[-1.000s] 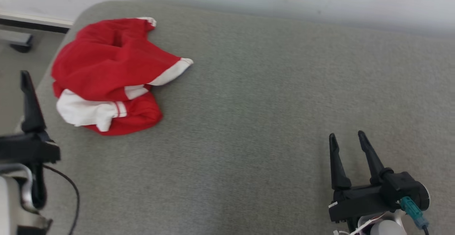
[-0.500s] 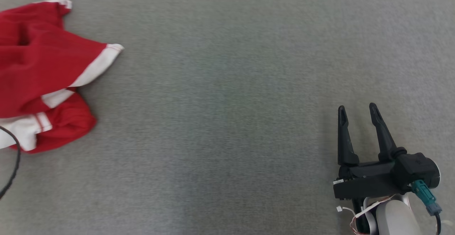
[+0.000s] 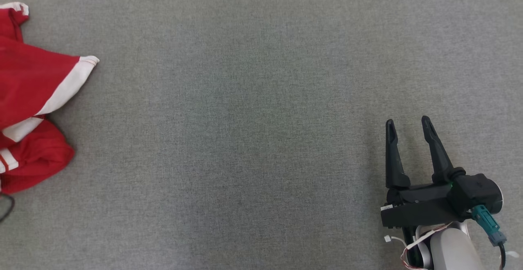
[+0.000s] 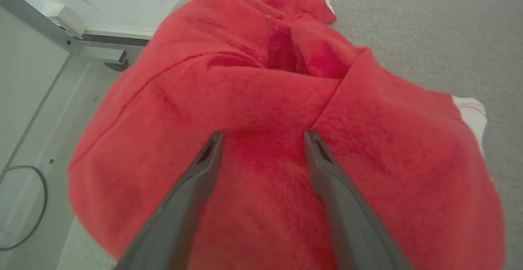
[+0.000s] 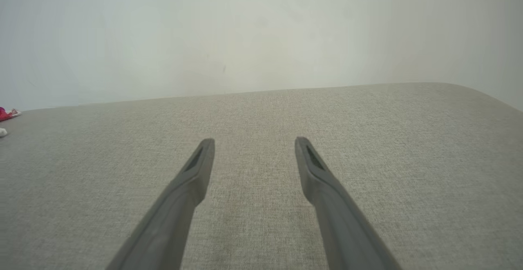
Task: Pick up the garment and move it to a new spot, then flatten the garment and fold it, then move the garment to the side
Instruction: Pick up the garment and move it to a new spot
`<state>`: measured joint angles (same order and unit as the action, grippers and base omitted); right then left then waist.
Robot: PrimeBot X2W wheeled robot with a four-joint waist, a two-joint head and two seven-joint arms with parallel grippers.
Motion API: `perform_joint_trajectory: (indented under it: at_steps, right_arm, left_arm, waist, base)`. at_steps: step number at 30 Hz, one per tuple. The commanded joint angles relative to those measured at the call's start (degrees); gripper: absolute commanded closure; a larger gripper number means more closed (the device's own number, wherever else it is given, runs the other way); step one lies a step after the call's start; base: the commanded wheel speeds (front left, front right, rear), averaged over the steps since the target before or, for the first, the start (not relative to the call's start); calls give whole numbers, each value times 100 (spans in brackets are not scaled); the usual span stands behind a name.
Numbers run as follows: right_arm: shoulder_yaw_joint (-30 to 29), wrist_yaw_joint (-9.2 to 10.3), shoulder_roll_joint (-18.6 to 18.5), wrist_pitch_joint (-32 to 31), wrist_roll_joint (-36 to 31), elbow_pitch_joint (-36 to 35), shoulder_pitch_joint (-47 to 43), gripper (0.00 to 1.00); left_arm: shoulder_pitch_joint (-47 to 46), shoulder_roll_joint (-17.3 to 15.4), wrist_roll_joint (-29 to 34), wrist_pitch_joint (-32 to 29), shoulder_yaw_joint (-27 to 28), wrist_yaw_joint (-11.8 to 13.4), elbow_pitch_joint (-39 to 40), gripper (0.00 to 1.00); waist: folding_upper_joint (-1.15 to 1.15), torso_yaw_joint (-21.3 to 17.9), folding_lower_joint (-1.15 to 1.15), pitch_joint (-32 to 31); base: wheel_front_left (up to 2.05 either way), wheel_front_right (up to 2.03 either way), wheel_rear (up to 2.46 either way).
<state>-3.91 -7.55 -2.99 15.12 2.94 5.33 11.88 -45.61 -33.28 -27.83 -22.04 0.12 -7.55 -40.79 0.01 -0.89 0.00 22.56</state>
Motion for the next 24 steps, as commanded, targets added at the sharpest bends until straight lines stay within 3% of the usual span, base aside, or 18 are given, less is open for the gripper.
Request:
perform_joint_trajectory:
  at_steps: [1,9,10,11,12,16,24]
  right_arm:
    - [19,12,18,6,18,1,-7,0]
    - [50,12,18,5,45,-2,0,0]
    - [53,12,18,6,44,0,5,0]
    - [53,12,18,6,43,8,11,0]
    - [49,12,19,6,44,13,13,0]
    - [-13,12,18,6,15,23,-32,0]
    - [-51,12,18,6,62,79,-121,0]
  left_arm:
    - [-47,-62,-78,-143,9,12,-30,0]
    - [-62,-55,-212,-1068,-187,105,-267,0]
    - [-29,-39,-209,-1157,-219,104,-299,25]
    - [4,-29,-194,-1214,-269,99,-308,86]
    - [10,-26,-214,-1237,-267,98,-314,100]
    - [-94,-62,-121,-945,-301,109,-188,100]
    - [-385,-170,170,616,-192,260,98,100]
  waist:
    - [-1,-27,0,-50]
    - [-1,-107,0,-52]
    - [-1,-117,0,-47]
    - [-1,-127,0,-46]
    - [-1,-134,0,-46]
    - [-1,-104,0,-110]
    - [-1,48,0,-413]
  base:
    - [0,0,0]
    - [0,0,0]
    - [0,0,0]
    - [0,0,0]
    - [0,0,0]
    - [0,0,0]
    - [0,0,0]
